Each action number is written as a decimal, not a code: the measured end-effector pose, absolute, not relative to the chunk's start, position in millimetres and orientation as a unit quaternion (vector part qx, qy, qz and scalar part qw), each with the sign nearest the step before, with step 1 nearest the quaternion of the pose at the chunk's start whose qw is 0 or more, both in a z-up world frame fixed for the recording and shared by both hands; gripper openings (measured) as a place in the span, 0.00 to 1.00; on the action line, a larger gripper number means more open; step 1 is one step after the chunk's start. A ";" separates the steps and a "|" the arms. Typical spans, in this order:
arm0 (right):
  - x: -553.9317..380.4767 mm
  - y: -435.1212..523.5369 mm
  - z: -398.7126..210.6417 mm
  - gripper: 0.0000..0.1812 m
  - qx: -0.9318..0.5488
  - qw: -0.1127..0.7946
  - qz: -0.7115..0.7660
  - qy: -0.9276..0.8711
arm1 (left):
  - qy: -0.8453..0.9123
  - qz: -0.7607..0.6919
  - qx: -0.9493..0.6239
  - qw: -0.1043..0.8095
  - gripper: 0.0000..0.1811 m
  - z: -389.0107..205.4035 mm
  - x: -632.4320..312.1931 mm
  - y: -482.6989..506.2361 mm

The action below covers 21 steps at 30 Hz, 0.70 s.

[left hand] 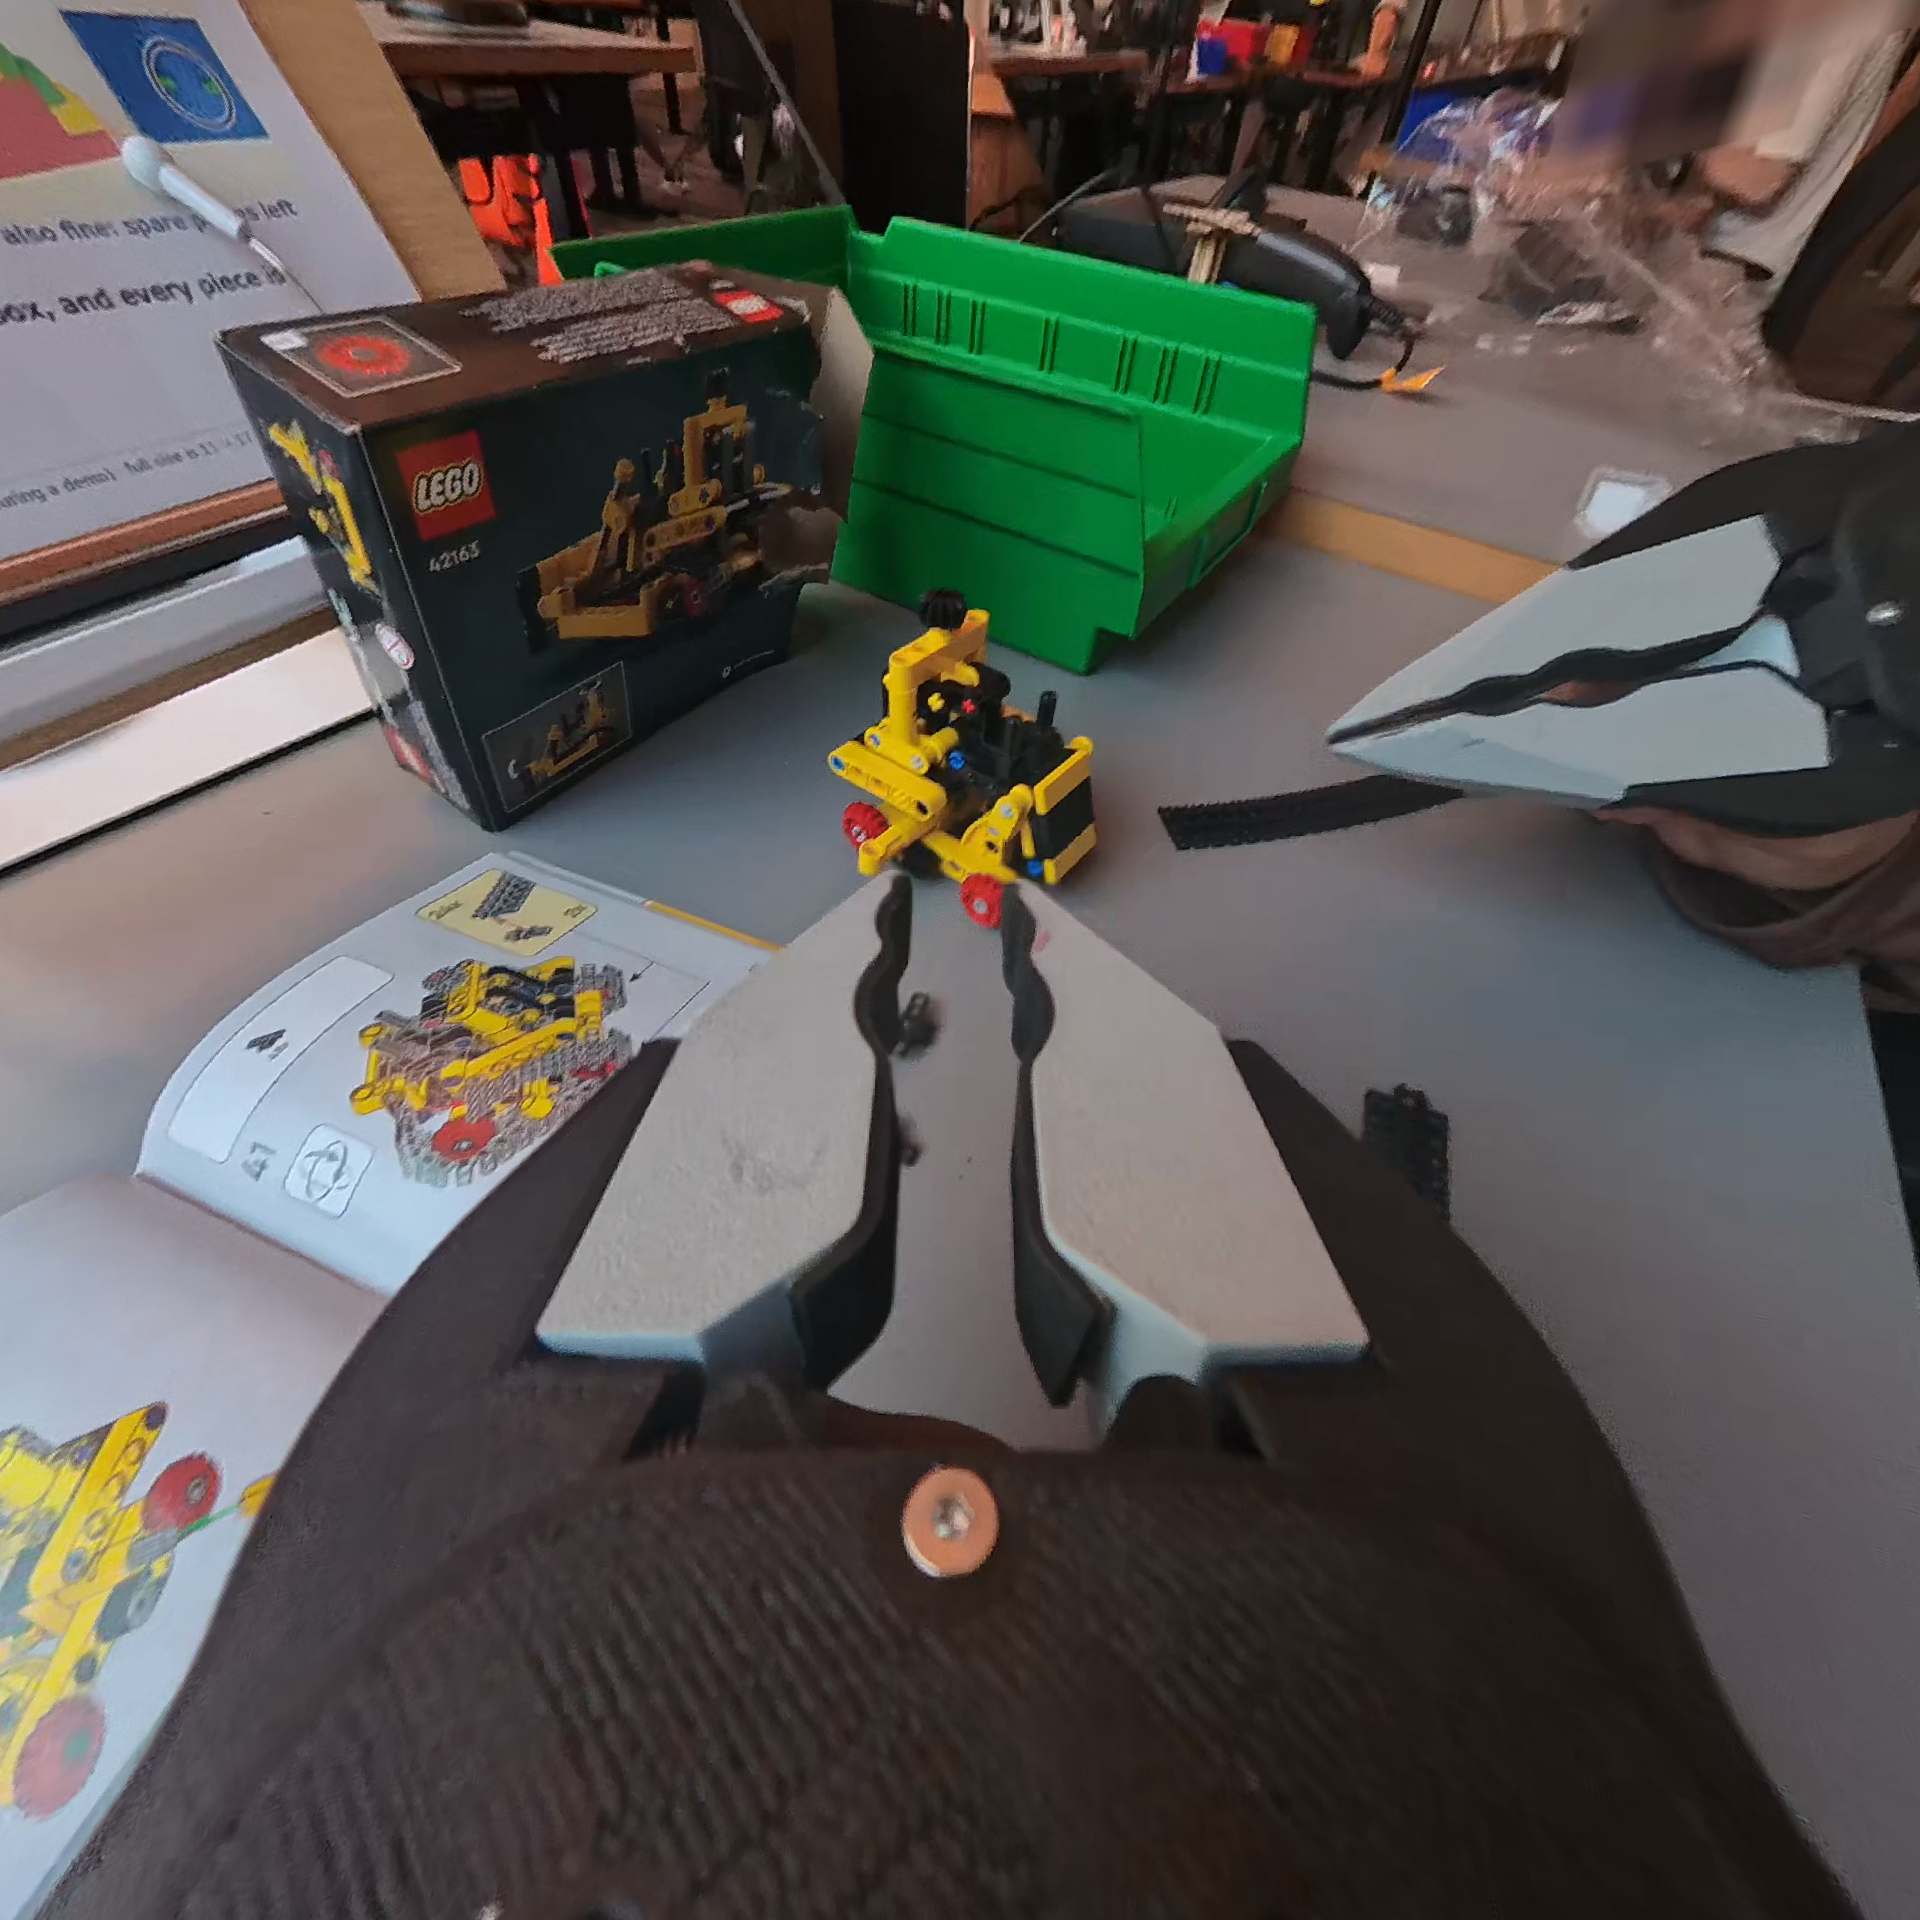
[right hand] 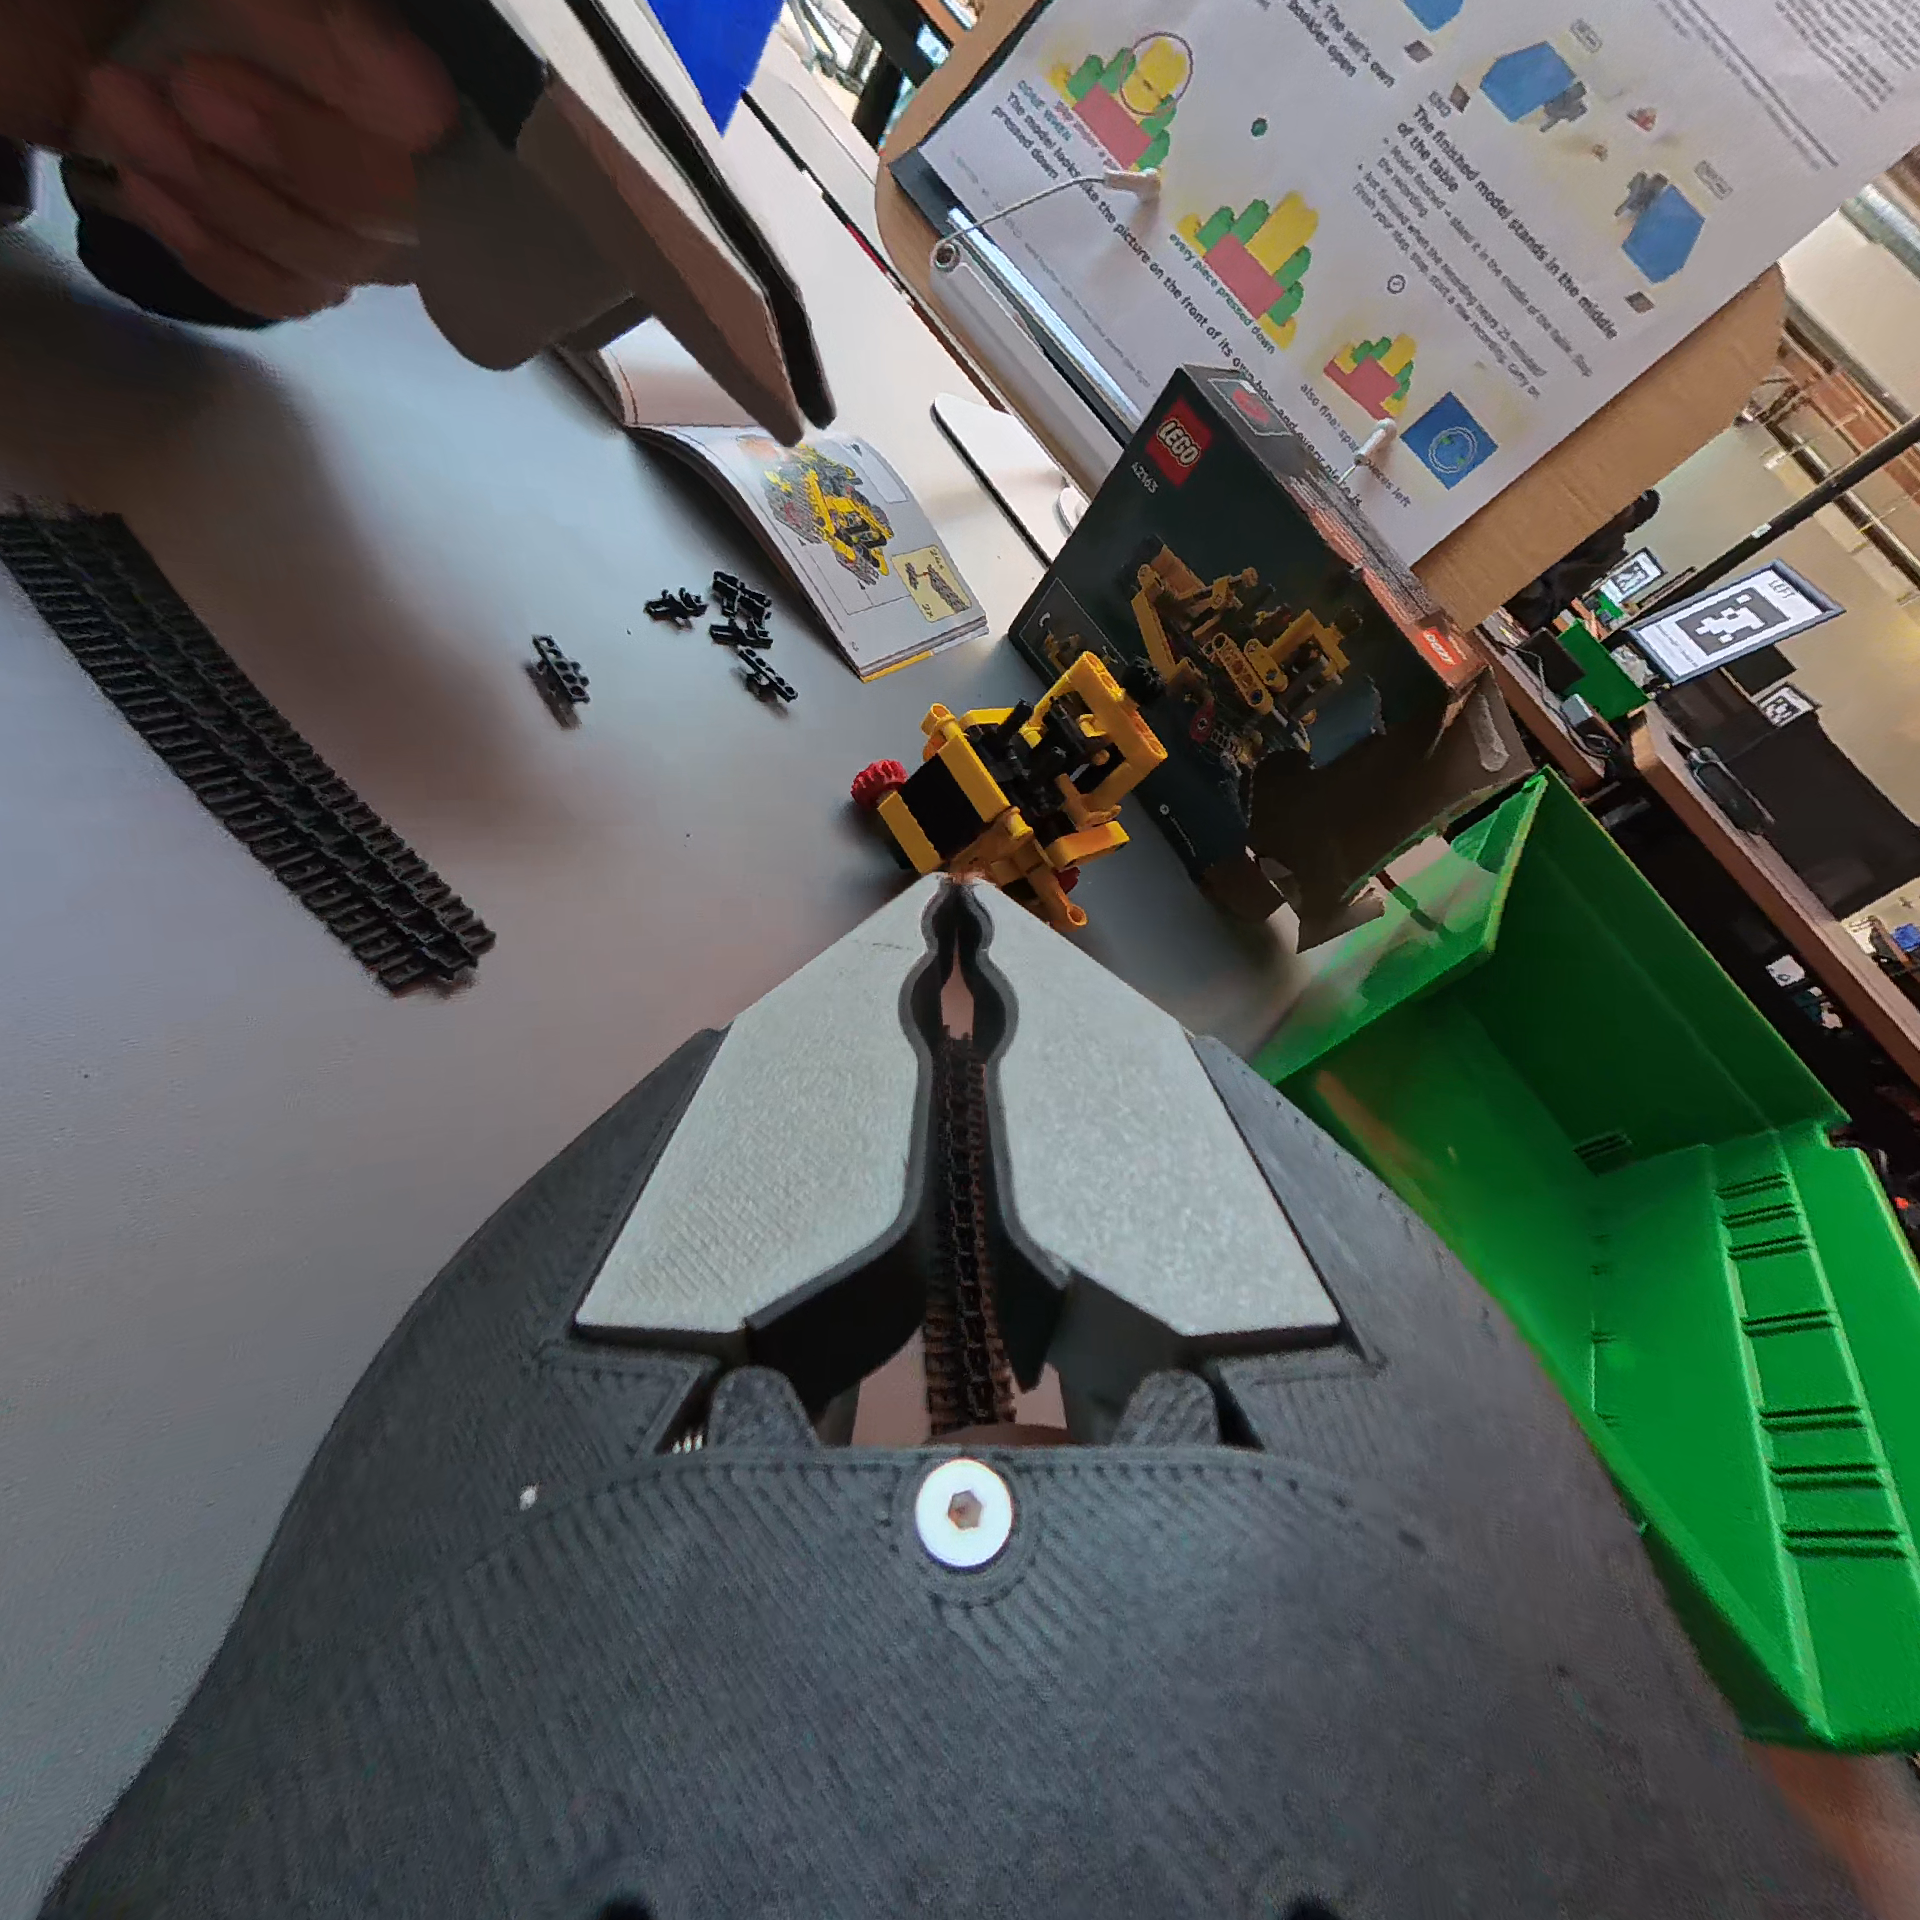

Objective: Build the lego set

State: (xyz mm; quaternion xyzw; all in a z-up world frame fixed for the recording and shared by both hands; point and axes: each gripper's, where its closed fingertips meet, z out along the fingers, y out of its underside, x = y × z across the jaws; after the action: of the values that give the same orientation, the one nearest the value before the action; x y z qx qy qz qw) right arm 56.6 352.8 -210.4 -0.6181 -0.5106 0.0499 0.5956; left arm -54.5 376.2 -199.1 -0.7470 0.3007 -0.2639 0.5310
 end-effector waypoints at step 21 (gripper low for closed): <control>55.1 347.2 -204.9 0.00 -0.597 0.606 0.066 -0.520 | 0.437 -0.085 -0.830 0.335 0.07 -258.9 -88.1 370.3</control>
State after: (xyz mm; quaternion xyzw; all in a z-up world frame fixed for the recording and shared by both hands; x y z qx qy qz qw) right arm 55.1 347.2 -204.9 -0.5975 -0.5205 0.0662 0.6064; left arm -88.1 370.3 -258.9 -0.8303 0.4369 -0.0847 0.3355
